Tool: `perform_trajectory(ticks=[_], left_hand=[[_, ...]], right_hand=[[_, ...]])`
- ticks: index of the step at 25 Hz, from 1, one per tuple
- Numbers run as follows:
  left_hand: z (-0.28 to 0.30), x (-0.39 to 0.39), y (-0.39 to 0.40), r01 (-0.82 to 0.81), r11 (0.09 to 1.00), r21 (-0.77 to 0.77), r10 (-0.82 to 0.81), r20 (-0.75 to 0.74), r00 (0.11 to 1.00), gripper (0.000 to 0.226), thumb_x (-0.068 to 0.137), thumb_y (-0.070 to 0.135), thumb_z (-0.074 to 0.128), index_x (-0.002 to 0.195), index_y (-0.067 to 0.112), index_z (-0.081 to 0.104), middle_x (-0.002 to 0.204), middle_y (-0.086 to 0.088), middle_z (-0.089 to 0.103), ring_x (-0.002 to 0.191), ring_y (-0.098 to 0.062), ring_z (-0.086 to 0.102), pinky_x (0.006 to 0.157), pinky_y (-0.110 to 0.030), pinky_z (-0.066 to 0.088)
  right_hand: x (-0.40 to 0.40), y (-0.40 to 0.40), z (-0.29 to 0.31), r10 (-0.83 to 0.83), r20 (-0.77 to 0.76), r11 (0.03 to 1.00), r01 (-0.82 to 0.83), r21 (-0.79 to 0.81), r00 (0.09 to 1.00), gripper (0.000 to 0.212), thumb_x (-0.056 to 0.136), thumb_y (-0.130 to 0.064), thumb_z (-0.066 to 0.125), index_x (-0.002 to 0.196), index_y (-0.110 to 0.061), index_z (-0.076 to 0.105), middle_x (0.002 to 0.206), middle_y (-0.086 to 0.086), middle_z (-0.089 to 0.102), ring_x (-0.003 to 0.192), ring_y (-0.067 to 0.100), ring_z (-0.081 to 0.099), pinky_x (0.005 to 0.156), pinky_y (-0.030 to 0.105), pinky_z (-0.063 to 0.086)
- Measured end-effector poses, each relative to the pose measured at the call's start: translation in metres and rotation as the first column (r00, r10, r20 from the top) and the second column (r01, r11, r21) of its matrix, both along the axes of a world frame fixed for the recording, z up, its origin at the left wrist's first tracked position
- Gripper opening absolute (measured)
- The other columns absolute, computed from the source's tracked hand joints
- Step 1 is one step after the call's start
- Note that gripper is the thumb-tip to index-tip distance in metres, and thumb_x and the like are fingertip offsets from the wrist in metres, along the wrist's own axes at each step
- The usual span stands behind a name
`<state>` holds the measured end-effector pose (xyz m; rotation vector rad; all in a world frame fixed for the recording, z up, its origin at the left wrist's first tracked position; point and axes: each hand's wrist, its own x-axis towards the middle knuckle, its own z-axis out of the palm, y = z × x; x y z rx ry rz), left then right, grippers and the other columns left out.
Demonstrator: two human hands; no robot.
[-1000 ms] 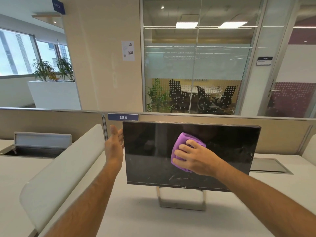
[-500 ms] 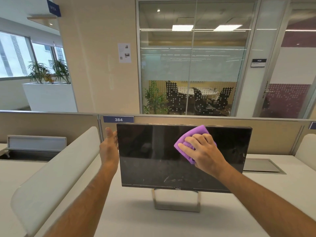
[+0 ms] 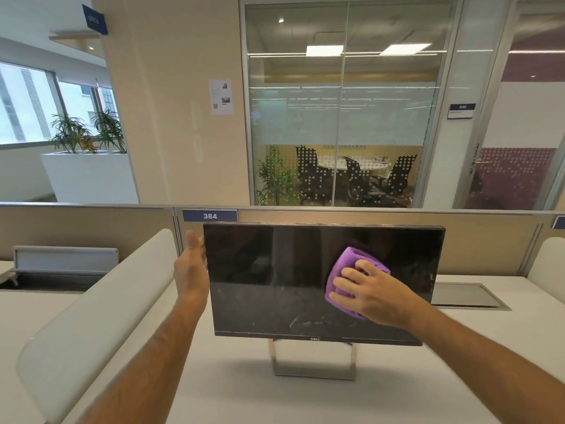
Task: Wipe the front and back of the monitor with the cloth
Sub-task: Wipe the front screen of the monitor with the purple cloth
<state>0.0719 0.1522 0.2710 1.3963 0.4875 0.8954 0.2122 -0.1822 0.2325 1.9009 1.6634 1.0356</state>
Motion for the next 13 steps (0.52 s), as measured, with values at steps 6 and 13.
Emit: perform_trajectory(ticks=[6,13], left_hand=[[0.0,0.0,-0.004,-0.014,1.0,0.024,0.014,-0.014,1.0,0.123,0.041,0.106,0.03,0.133,0.028,0.055,0.142,-0.001,0.055,0.132,-0.03,0.05,0.111,-0.052,0.037],[0.0,-0.001,-0.009,-0.02,0.999,0.029,0.02,-0.018,1.0,0.1,0.064,0.095,0.029,0.131,0.026,0.057,0.137,-0.001,0.058,0.128,-0.03,0.053,0.11,-0.05,0.039]], right_hand=[[0.012,-0.013,0.011,-0.068,-0.075,0.949,0.087,0.304,0.995,0.068,0.07,-0.021,0.083,0.131,-0.019,0.053,0.125,0.012,0.058,0.112,0.033,0.052,0.091,0.047,0.047],[0.018,-0.034,0.014,-0.109,-0.108,0.915,0.142,0.378,0.988,0.071,0.067,-0.02,0.086,0.13,-0.016,0.054,0.124,0.014,0.06,0.11,0.034,0.054,0.089,0.047,0.049]])
